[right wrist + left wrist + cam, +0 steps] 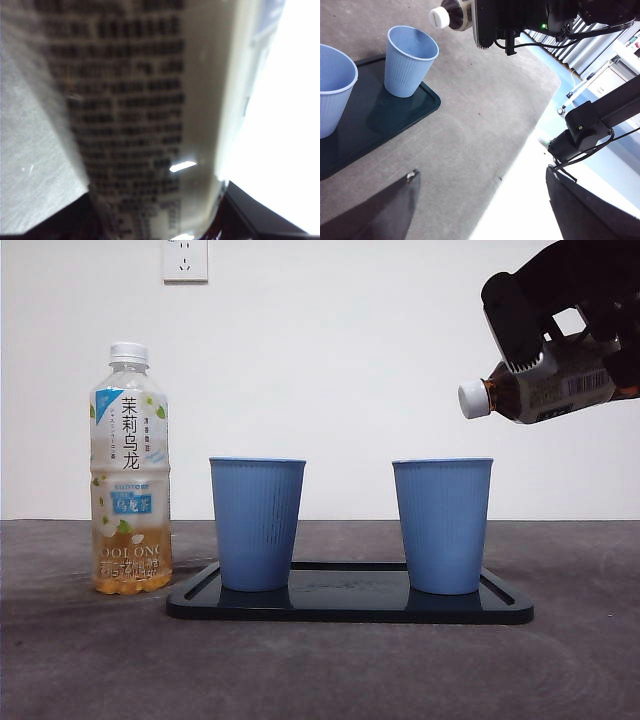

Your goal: Pour the drink into the cup

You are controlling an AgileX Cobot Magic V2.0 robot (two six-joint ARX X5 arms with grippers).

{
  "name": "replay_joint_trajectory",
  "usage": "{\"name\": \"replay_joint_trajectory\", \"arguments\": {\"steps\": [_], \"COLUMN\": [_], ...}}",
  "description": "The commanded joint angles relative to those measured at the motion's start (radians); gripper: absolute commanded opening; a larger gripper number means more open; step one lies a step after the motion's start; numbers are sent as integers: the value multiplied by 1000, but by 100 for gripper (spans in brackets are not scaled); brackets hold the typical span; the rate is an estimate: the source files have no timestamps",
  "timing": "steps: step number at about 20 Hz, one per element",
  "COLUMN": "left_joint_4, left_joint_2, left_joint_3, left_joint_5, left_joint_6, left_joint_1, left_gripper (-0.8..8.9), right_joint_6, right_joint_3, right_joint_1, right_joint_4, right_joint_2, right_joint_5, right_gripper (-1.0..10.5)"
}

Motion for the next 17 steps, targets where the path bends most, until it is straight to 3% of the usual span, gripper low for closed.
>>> {"name": "replay_joint_trajectory", "arguments": {"steps": [1, 2, 5, 8, 9, 13, 17], "left_joint_4": [8, 8, 8, 8, 8, 8, 2], "left_joint_2": [5, 5, 5, 5, 5, 5, 5], "left_joint_3": [19, 19, 19, 19, 19, 19, 19], "left_joint_5": [3, 3, 3, 2, 2, -48, -102], "left_joint_6": [3, 6, 6, 9, 9, 14, 18], "left_joint_1": [-4, -4, -4, -4, -4, -4, -4], "left_gripper": [404, 404, 404, 404, 404, 404, 405], "right_joint_6": [72, 140, 445, 815, 904, 1100, 1188], "right_joint_3": [30, 30, 30, 30, 29, 10, -141], "right_joint_1": [8, 8, 0, -19, -34, -113, -169], "right_joint_4": [39, 43, 2, -36, -29, 92, 348], "right_joint_2": [3, 3, -15, -61, -76, -119, -124], "right_joint_5": [26, 11, -114, -332, -393, -600, -717], "right_gripper": [162, 162, 162, 163, 163, 169, 170]}}
